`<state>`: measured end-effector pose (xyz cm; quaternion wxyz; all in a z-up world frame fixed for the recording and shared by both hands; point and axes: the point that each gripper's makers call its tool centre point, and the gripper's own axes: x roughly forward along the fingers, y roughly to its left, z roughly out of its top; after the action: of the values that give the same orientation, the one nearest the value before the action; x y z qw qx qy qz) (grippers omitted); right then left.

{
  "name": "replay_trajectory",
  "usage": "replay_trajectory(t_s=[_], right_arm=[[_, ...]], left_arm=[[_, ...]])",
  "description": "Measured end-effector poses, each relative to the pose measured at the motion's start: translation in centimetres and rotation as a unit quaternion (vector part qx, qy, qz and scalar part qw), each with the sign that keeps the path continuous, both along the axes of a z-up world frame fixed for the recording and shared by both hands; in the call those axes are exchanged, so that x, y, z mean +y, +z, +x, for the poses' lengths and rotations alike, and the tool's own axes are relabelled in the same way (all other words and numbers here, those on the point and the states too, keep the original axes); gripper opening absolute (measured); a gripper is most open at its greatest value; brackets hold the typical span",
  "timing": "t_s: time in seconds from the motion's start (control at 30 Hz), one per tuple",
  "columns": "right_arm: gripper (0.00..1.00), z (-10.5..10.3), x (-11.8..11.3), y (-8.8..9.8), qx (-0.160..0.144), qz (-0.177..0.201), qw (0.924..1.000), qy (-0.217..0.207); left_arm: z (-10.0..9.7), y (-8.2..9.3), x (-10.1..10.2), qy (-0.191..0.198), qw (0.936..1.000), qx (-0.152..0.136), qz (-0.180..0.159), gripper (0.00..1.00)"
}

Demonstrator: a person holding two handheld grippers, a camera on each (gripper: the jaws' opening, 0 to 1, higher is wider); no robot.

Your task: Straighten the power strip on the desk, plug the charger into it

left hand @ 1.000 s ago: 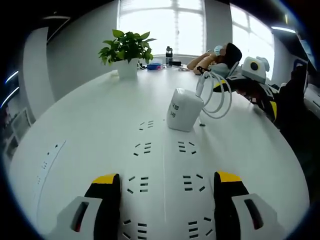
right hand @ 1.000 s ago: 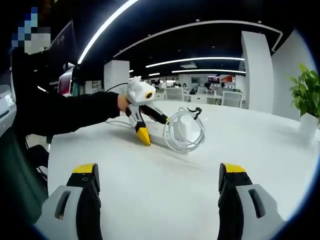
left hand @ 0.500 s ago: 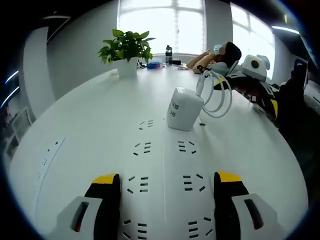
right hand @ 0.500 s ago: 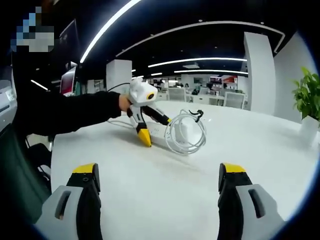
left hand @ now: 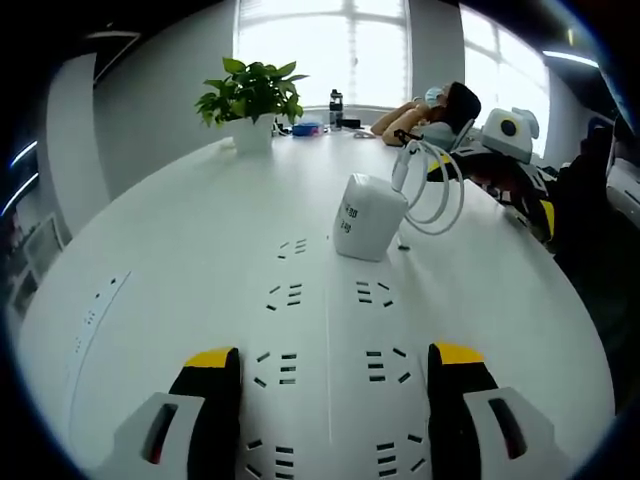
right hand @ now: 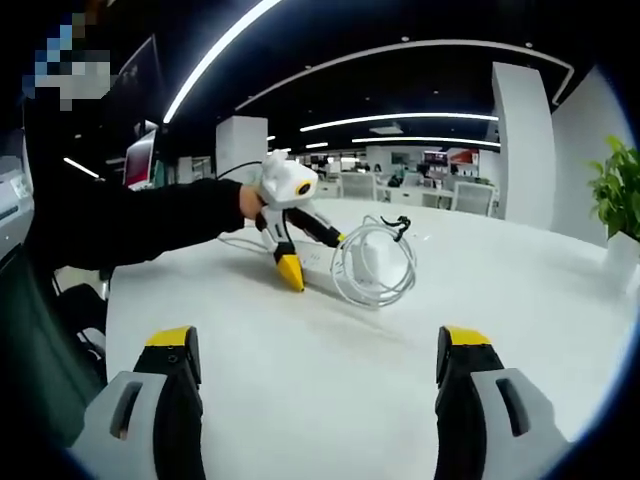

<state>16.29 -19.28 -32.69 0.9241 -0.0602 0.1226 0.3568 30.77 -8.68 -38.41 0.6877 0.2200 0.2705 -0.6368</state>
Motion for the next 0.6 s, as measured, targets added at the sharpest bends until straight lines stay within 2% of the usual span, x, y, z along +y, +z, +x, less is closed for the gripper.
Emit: replay_trajectory(t_s=[0.6], right_arm=[[0.98,-0.4,0.8,0.4,-0.004,-0.006,0.9999,0.007]], left_arm=[[-1.9,0.1,1.1,-0.001,1.0000,0.000,-0.002,0.78]])
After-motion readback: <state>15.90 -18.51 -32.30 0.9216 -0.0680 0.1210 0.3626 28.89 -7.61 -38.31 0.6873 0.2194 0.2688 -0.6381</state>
